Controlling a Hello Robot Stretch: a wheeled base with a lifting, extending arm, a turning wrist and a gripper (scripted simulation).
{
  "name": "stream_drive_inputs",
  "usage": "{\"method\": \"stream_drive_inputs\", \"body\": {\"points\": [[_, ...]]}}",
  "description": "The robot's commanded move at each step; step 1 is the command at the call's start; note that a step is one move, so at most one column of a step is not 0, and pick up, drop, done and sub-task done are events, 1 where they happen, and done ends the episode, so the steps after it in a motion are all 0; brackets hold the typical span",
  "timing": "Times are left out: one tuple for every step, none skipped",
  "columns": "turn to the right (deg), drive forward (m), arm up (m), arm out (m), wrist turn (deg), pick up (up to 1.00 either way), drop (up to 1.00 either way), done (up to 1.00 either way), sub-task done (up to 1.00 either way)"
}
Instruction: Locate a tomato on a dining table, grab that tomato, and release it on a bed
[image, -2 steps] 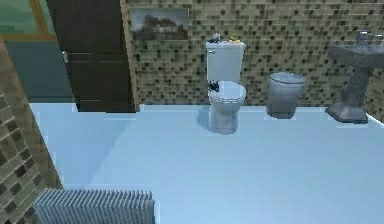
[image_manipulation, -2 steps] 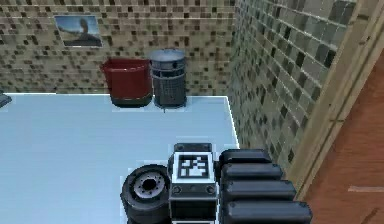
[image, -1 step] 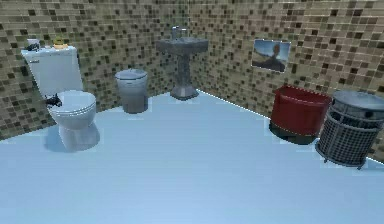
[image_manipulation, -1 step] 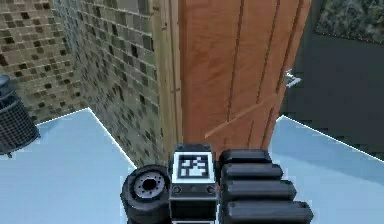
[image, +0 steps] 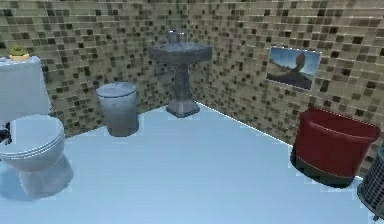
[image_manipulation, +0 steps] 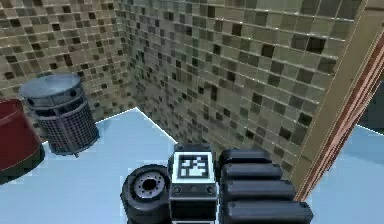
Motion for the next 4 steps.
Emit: {"method": "stream_drive_inputs", "body": {"points": [[-36.0, 0.00, 0.00, 0.00, 0.0, 0.00, 0.00, 0.00, 0.00], [0.0, 0.75, 0.00, 0.00, 0.0, 0.00, 0.00, 0.00, 0.00], [-45.0, 0.00, 0.00, 0.00, 0.0, 0.00, 0.00, 0.00, 0.00], [-27.0, 0.00, 0.00, 0.00, 0.0, 0.00, 0.00, 0.00, 0.00]]}}
